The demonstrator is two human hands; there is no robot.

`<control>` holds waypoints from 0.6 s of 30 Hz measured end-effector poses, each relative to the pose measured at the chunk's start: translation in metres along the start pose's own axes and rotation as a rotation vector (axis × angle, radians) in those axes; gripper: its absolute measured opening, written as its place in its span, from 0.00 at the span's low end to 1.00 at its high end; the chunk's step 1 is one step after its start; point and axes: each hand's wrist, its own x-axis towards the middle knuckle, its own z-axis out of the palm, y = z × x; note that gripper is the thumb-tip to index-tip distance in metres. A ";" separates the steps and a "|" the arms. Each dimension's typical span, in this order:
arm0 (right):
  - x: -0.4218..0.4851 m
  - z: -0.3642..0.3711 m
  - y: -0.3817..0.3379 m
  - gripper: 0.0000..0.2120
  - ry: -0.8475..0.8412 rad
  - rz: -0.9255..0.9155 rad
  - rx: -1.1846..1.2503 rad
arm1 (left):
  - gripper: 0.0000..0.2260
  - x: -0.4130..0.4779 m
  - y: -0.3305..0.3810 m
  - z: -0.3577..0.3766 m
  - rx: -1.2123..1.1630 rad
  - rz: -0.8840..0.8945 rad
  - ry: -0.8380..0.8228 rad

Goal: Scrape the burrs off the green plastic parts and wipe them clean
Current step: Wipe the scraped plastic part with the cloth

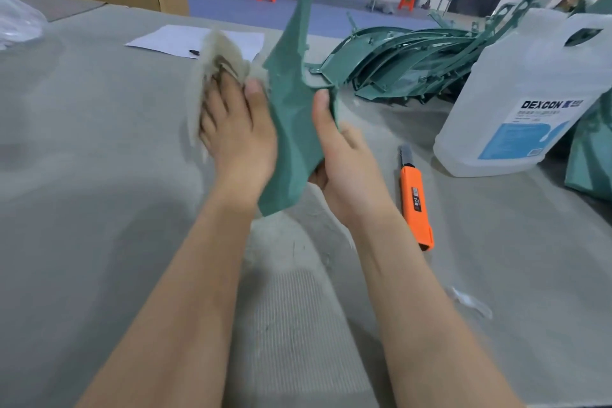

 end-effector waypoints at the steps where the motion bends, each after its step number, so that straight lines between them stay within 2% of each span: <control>1: -0.002 0.001 0.000 0.27 -0.020 0.008 -0.030 | 0.22 0.003 -0.003 0.000 0.006 -0.017 0.029; 3: -0.001 -0.003 -0.001 0.22 -0.010 0.007 0.029 | 0.22 0.004 -0.008 0.005 -0.048 0.014 0.020; 7: 0.006 -0.015 -0.006 0.21 0.219 0.027 0.219 | 0.25 -0.028 0.014 0.019 0.005 0.315 -0.174; 10: 0.007 -0.022 -0.006 0.23 0.296 0.021 0.355 | 0.23 -0.039 0.022 0.021 -0.197 0.460 -0.352; 13: 0.007 -0.025 -0.007 0.29 0.220 0.077 0.532 | 0.16 -0.038 0.019 0.020 -0.211 0.475 -0.206; 16: 0.007 -0.019 -0.007 0.35 0.122 0.142 0.517 | 0.16 -0.038 0.020 0.018 -0.180 0.426 -0.034; 18: 0.007 -0.017 -0.007 0.36 0.129 0.136 0.470 | 0.13 -0.036 0.020 0.015 -0.201 0.419 0.040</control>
